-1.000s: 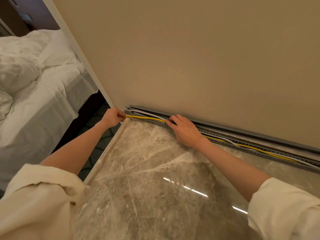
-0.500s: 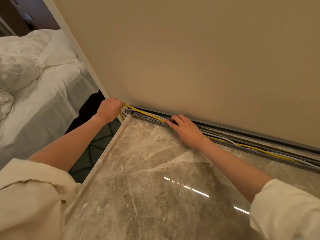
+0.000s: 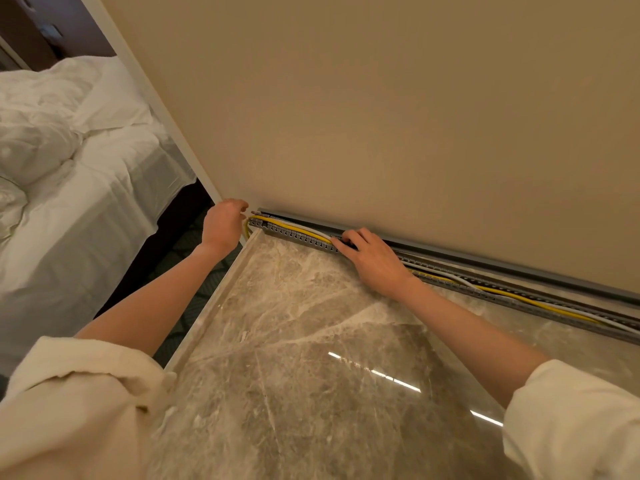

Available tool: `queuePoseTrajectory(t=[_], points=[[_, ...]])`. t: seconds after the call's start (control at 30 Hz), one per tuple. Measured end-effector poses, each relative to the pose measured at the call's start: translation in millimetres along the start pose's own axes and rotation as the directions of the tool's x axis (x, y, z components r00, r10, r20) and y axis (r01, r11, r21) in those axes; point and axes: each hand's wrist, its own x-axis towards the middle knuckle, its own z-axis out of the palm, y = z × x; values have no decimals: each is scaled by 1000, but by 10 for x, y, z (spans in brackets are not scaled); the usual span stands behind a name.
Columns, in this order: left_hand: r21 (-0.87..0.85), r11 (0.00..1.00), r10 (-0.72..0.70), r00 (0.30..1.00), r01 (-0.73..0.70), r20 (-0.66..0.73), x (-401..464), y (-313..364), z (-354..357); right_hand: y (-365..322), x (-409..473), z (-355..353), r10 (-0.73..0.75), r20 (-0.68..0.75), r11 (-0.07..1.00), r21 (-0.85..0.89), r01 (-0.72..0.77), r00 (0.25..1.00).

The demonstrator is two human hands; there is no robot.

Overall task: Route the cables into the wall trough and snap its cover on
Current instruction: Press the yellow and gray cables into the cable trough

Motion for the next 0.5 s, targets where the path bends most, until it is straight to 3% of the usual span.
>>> queuePoseTrajectory(t=[0.17, 0.23, 0.4, 0.5], points=[[38, 942, 332, 942, -334, 45, -104, 133, -27, -12, 1, 16, 8, -24, 1000, 6, -8, 1000], [62, 911, 402, 912, -408, 81, -143, 201, -3, -18, 1, 19, 13, -61, 1000, 9, -13, 998], [46, 946, 316, 944, -321, 92, -157, 326, 87, -44, -4, 32, 24, -80, 1000, 11, -24, 997], [61, 940, 332, 941, -336, 68, -181, 337, 101, -54, 4, 26, 34, -67, 999, 21, -32, 997]])
